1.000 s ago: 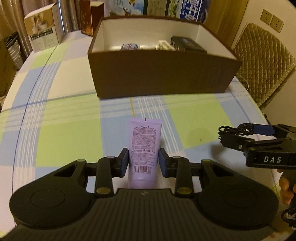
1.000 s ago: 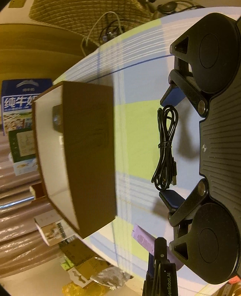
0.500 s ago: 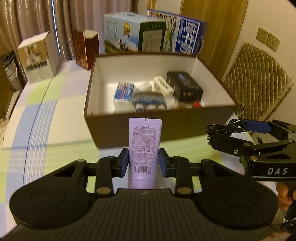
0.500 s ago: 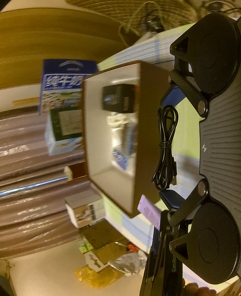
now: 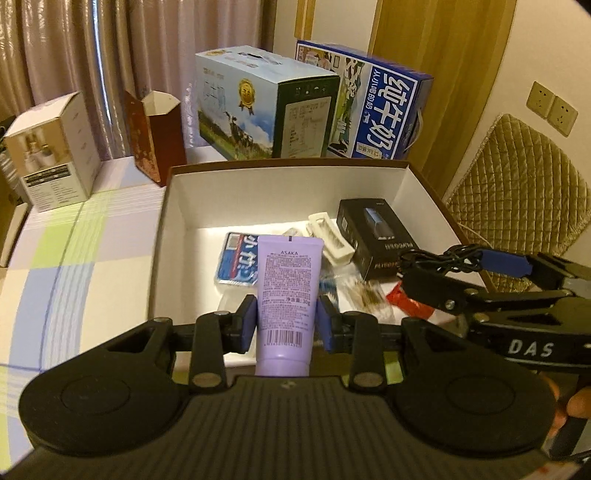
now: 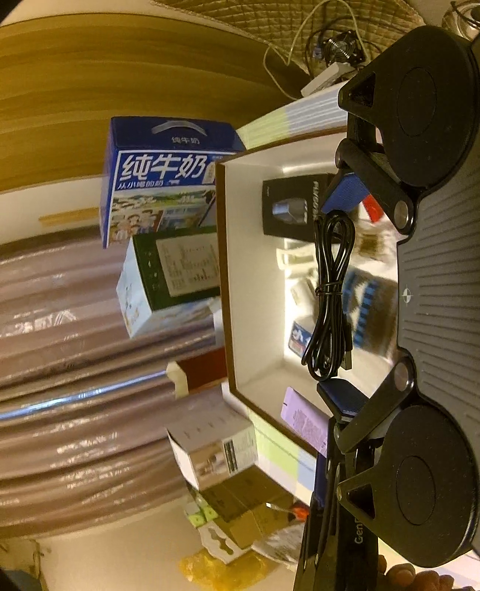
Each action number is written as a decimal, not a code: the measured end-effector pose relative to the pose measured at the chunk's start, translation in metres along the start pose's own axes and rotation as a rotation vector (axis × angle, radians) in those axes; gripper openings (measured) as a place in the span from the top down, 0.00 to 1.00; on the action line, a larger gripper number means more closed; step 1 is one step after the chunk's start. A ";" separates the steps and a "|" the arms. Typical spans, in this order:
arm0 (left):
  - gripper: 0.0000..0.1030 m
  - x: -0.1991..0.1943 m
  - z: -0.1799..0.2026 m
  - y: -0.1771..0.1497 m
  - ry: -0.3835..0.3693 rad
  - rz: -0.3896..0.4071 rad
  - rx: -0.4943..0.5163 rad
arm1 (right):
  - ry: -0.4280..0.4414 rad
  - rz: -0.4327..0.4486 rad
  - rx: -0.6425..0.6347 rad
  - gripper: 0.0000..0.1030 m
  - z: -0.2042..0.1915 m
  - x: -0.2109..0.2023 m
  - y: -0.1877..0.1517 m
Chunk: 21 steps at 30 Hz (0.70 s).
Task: Organize objects
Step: 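Carry the purple tube and black cable over the box, then lower the tube and cable into the box and open both tools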
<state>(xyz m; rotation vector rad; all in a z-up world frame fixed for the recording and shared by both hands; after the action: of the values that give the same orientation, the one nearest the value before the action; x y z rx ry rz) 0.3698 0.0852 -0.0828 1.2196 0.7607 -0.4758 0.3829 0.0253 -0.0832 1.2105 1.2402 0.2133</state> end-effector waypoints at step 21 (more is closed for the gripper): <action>0.72 0.100 0.020 0.016 -0.035 -0.125 -0.002 | -0.090 -0.097 0.050 0.10 0.057 0.050 -0.006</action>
<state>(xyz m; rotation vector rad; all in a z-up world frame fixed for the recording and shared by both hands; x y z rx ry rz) 0.4527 0.0777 -0.1436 1.1632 0.8101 -0.5975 0.4453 0.0239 -0.1270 1.1872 1.2282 0.0560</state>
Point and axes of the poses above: each gripper's, at about its wrist camera, not at the fingertips, and x roughly the way its jaws point, z to its right, y to its top, the point moved 9 cm from there along x, roughly the way its jaws point, and after that the axes turned 5 degrees about -y, right-handed, at the moved point
